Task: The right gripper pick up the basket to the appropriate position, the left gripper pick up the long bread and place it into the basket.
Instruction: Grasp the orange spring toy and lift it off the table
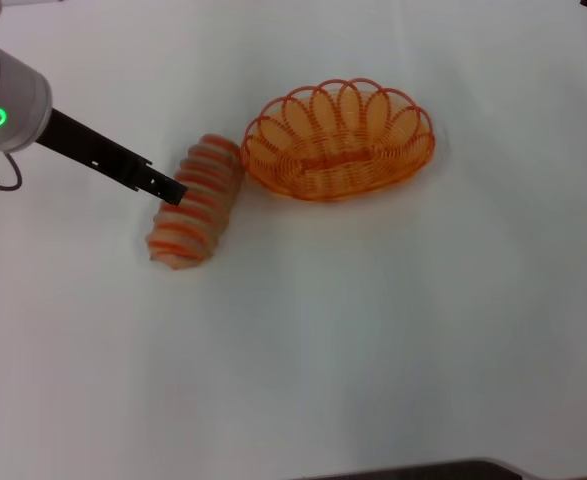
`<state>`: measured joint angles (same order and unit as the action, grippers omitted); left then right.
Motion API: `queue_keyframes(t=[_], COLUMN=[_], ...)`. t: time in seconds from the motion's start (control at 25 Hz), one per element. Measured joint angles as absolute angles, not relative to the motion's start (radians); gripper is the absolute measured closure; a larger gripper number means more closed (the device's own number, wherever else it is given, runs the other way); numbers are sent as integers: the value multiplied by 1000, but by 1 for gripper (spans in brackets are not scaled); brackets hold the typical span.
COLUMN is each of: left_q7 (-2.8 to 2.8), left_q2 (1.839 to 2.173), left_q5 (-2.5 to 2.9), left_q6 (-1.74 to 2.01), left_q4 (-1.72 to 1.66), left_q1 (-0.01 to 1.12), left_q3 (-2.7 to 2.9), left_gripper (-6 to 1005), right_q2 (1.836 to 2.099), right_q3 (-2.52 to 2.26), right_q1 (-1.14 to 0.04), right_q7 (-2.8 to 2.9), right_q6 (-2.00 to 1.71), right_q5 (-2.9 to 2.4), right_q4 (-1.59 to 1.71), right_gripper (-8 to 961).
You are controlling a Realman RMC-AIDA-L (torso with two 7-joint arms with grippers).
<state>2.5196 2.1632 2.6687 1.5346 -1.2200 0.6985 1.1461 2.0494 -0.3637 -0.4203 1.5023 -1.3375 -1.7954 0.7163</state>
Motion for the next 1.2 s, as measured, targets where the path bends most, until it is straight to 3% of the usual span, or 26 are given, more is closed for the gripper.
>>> queue_keyframes(t=[1.2], left_q7=[2739], left_q2=[2169], left_q5=[2661], left_q6=[1443], left_q4=[-1113], left_q1=[727], left_q3=[1258], left_gripper=[153], right_q2=[2048], right_q3=[-353], right_q1=[-425], right_q7=[1531], right_q6=[-1320], right_q5=[-1796], right_q4=[724], right_gripper=[16])
